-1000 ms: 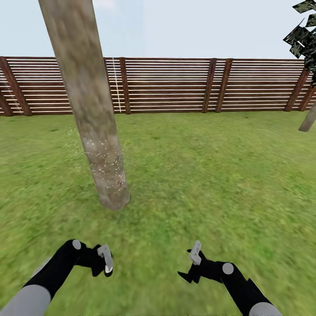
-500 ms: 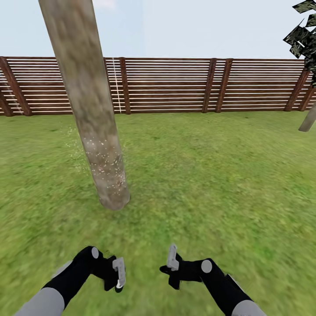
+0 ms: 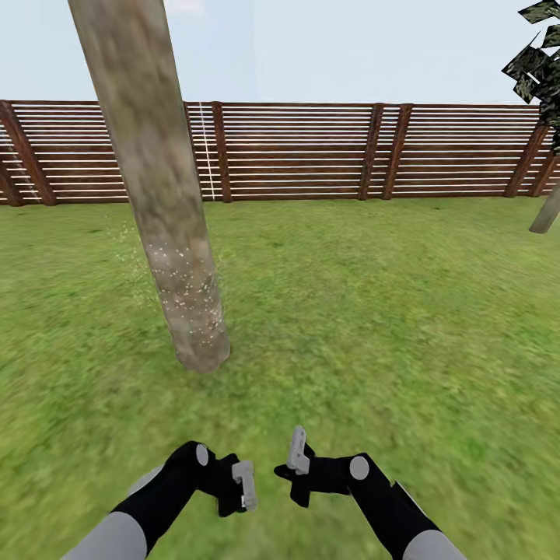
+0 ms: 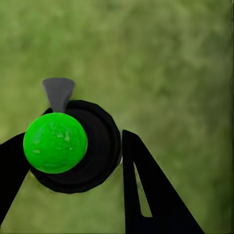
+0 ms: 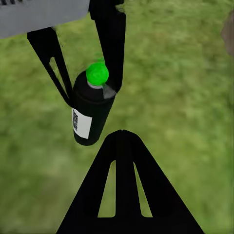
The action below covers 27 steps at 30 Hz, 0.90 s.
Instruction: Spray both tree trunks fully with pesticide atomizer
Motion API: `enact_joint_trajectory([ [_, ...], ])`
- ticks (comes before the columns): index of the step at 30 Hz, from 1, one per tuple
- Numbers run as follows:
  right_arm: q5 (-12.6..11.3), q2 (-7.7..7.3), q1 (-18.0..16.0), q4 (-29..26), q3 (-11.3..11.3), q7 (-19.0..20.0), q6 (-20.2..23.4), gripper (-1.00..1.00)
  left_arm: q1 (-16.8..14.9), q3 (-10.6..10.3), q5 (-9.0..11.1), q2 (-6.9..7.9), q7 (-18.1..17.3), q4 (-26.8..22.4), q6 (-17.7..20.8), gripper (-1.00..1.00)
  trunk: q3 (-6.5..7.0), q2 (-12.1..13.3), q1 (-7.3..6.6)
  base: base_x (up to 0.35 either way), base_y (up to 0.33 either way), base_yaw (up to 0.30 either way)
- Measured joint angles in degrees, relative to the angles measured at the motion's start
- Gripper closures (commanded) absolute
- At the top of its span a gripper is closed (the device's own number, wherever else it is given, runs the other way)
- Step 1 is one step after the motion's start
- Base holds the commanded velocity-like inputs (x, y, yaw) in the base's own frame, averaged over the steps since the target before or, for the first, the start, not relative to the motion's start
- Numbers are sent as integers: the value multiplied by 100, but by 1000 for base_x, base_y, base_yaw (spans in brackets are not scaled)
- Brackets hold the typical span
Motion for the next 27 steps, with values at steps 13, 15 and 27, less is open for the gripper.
enact_joint_trajectory([
  [13,0,0,1,-1,0,0,0,100,1,-16,53,-361,41,-8,-26,100,0,0,0,0,0,0],
  [15,0,0,2,0,0,0,0,100,1,-16,68,-361,36,-8,-31,100,0,0,0,0,0,0],
  [27,7,-6,4,8,0,0,0,100,1,28,125,-371,16,18,-448,100,0,0,0,0,0,0],
])
